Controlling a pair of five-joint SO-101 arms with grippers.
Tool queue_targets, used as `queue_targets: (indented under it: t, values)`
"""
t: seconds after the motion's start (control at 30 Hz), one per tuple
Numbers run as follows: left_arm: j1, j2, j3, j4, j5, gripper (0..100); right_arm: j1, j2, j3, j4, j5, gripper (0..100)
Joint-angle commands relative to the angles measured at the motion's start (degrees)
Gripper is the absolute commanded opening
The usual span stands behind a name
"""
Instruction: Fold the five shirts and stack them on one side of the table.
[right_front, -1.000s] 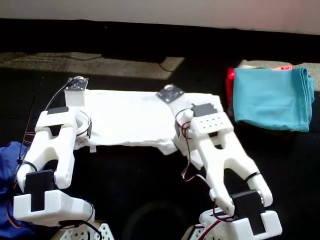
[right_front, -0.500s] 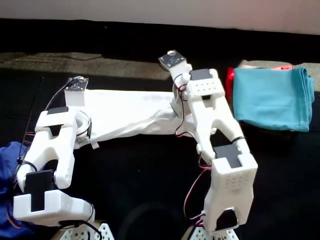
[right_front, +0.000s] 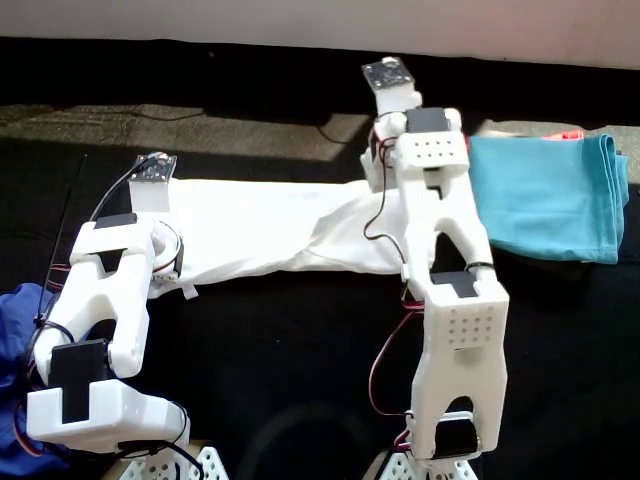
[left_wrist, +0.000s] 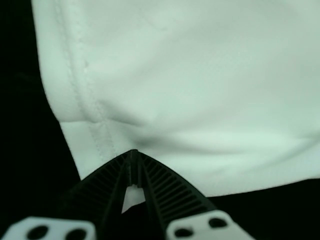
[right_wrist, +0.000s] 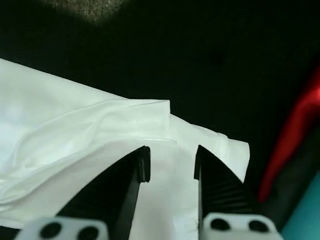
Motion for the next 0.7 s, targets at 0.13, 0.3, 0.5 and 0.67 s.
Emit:
queue_targets:
  t: [0.13, 0.3, 0.5, 0.67]
  values:
    - [0.7, 0.4, 0.1, -1.4, 0.1, 1, -6.7, -4.0, -6.2, 13.1, -0.7, 8.0]
    - [0.7, 0.4, 0.1, -1.4, 0.1, 1, -12.7, -1.3, -4.1, 11.9, -0.7, 0.9]
    - [0.7, 0.4, 0.1, -1.4, 0.1, 1, -13.6, 4.2, -3.9, 1.1, -0.8, 0.6]
    - [0.7, 0.4, 0.2, -1.4, 0.1, 1, -13.4, 10.5, -4.5, -2.3, -0.8, 0.6]
